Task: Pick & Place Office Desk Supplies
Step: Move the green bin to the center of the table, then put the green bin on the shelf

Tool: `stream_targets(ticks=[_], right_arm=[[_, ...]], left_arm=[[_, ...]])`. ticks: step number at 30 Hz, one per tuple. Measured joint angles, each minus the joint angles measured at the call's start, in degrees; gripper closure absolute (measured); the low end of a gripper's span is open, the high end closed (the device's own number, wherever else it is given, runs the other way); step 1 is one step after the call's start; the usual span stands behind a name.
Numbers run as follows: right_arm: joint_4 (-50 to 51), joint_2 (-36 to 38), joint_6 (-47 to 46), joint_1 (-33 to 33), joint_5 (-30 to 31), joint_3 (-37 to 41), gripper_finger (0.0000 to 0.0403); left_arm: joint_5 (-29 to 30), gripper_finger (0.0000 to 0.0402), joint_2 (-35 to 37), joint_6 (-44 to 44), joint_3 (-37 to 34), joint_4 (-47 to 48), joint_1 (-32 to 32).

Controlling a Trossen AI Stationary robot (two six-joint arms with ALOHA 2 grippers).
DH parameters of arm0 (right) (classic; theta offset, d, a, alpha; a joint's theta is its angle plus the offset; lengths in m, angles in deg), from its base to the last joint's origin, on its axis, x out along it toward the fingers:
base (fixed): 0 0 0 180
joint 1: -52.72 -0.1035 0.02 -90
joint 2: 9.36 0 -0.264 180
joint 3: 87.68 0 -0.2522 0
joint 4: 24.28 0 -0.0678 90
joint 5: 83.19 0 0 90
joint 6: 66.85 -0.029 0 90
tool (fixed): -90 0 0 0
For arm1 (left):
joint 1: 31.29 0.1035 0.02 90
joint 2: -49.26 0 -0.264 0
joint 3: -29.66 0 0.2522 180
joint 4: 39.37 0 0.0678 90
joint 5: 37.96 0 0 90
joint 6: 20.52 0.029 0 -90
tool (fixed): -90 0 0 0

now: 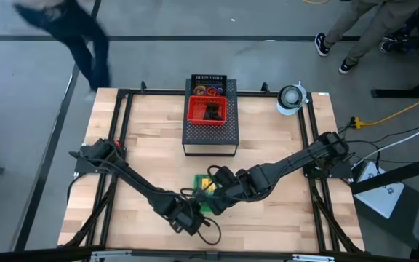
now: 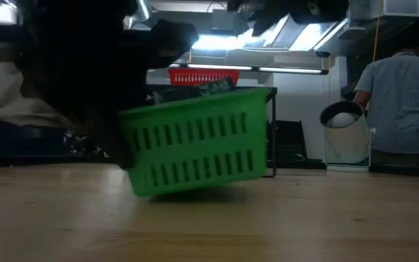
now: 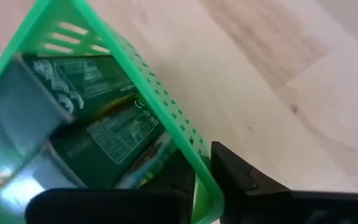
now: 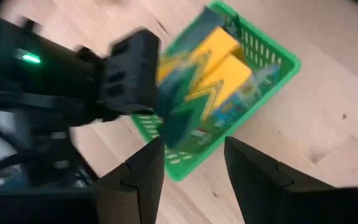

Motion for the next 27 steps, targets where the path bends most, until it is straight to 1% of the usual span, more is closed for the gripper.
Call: stream_targets(ticks=[3, 6, 8, 11, 14, 16, 18, 23, 27], right_arm=[[1.5, -0.4, -0.1, 0.0, -0.1, 0.0, 0.0234], [1.6, -0.1, 0.0, 0.0, 0.8, 0.0, 0.0234], [1.5, 0.4, 0.1, -0.1, 1.4, 0.0, 0.0234], [1.7, 0.5, 0.1, -0.1, 1.3, -0.1, 0.0234], [1.7, 0.4, 0.1, -0.1, 1.3, -0.1, 0.0234], [1.7, 0.4, -0.4, -0.1, 1.3, -0.1, 0.0234], [1.8, 0.4, -1.7, -0.4, 1.1, -0.1, 0.0234], [6.2, -0.9, -8.9, -2.3, 0.8, -0.1, 0.0234], [6.6, -3.4, -13.2, -3.1, 0.2, -0.1, 0.0234]], left_arm=[[-0.9, 0.0352, 0.7, 1.9, 0.9, 0.6, -0.3], [-0.7, 0.0313, 3.2, 2.9, 1.1, 1.2, -1.1], [0.3, 0.0284, 5.0, 2.5, 1.3, 1.2, -1.8], [3.9, 0.0245, 7.1, 2.2, 1.2, 1.3, -2.9], [5.9, 0.0220, 9.0, 1.9, 1.2, 1.0, -3.4], [7.1, 0.0210, 10.1, 1.0, 1.2, 2.2, -3.8], [8.4, 0.0207, 11.4, -0.2, 1.1, 6.0, -4.6], [15.9, 0.0209, 15.2, -7.9, 1.1, 16.3, -6.8], [16.7, 0.0210, 17.9, -13.2, 0.4, 20.0, -8.1]])
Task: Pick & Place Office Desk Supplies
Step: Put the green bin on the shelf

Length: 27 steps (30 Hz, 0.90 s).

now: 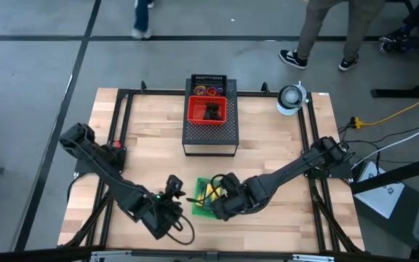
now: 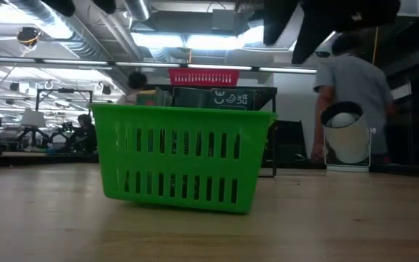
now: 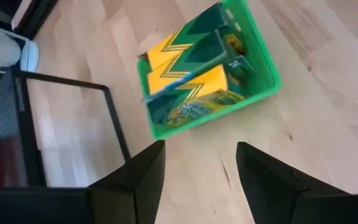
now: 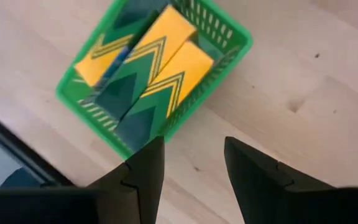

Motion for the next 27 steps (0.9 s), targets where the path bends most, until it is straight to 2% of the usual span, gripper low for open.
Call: stream_targets(ticks=[11, 20, 27], right_arm=[[-1.4, -6.2, 1.4, 2.9, -4.6, 0.0, 0.0234], [-1.7, -7.7, 1.4, 3.4, -3.6, 0.0, 0.0234], [-3.4, -9.1, 2.8, 4.8, -3.6, 0.0, 0.0234]], left_arm=[[2.1, 0.0211, 4.3, -7.7, -5.3, 0.8, -4.4], [2.0, 0.0212, 4.3, -10.8, -9.8, 0.9, -4.8], [1.5, 0.0212, 4.3, -12.1, -10.1, 0.7, -4.9]])
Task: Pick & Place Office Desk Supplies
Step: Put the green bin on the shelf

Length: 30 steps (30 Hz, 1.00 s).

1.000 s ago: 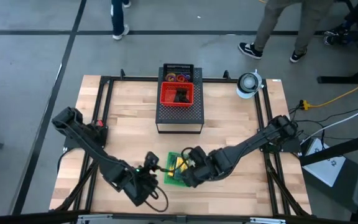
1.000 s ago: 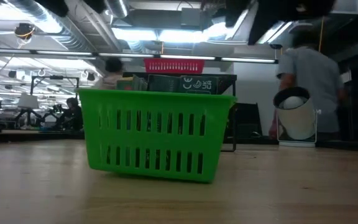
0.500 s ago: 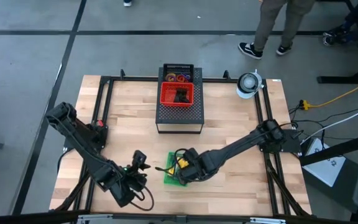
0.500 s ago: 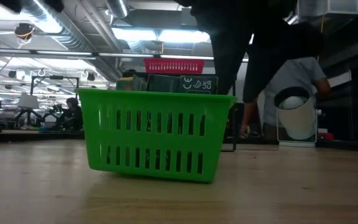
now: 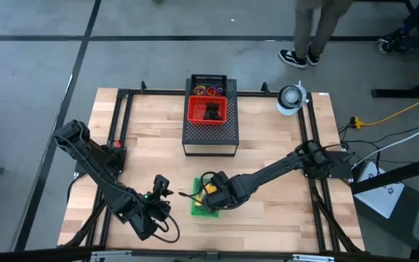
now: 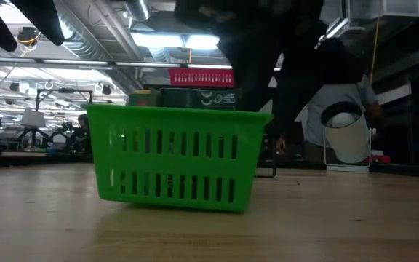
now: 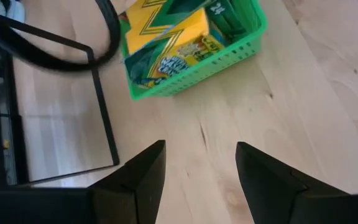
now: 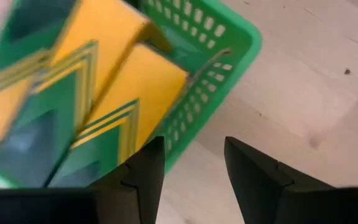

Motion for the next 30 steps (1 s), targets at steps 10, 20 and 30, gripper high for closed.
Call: stream_targets(ticks=[10, 20, 30], right_arm=[[-1.1, -1.3, 4.2, 1.1, 0.5, 0.1, 0.0275], [-0.8, -0.3, 10.3, -0.7, 0.0, -0.9, 0.0389], [6.7, 3.8, 8.5, -1.2, 5.1, -8.3, 0.0395]], left_arm=[[-0.5, 0.0212, 0.0, -1.3, 0.0, 0.0, -1.1], [2.5, 0.0213, 0.3, -0.1, 0.0, 0.1, -0.9], [4.4, 0.0213, 4.9, -1.3, 0.0, 0.1, -1.0]])
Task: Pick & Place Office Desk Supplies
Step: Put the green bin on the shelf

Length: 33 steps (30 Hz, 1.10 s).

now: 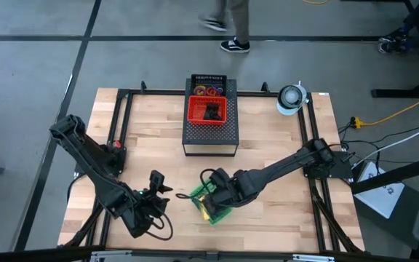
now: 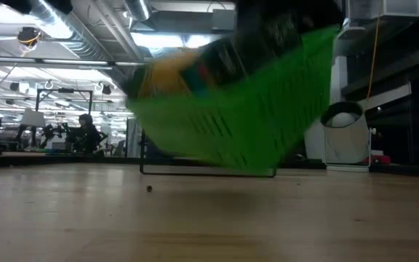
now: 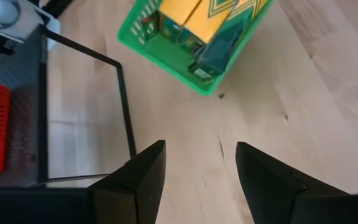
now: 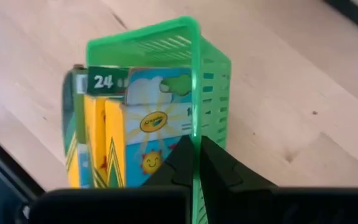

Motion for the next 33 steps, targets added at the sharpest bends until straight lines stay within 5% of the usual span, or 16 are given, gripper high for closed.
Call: stream_targets(ticks=[6, 13, 19, 26, 33], right_arm=[[1.4, 0.3, -6.5, -0.1, 3.7, -3.3, 0.0395], [-5.9, 0.3, -11.7, -2.1, 8.6, -3.4, 0.0395], [-12.5, 0.3, -12.6, -1.2, 10.9, -3.4, 0.0395], [-17.1, 0.3, -10.4, 2.6, 9.2, -3.4, 0.0395], [-22.5, 0.3, -5.8, 6.2, 5.4, -3.5, 0.0395]], left_arm=[[0.4, 0.0213, 3.1, 2.5, -1.1, 0.1, 0.0], [-1.9, 0.0213, 9.2, 3.7, -10.0, -1.6, -1.0], [5.7, 0.0213, 11.8, 13.1, -12.9, -3.8, -5.3], [8.1, 0.0217, 11.0, 26.9, -12.9, -12.0, -9.6], [8.6, 0.0255, 8.0, 31.5, -12.9, -15.1, -10.6]])
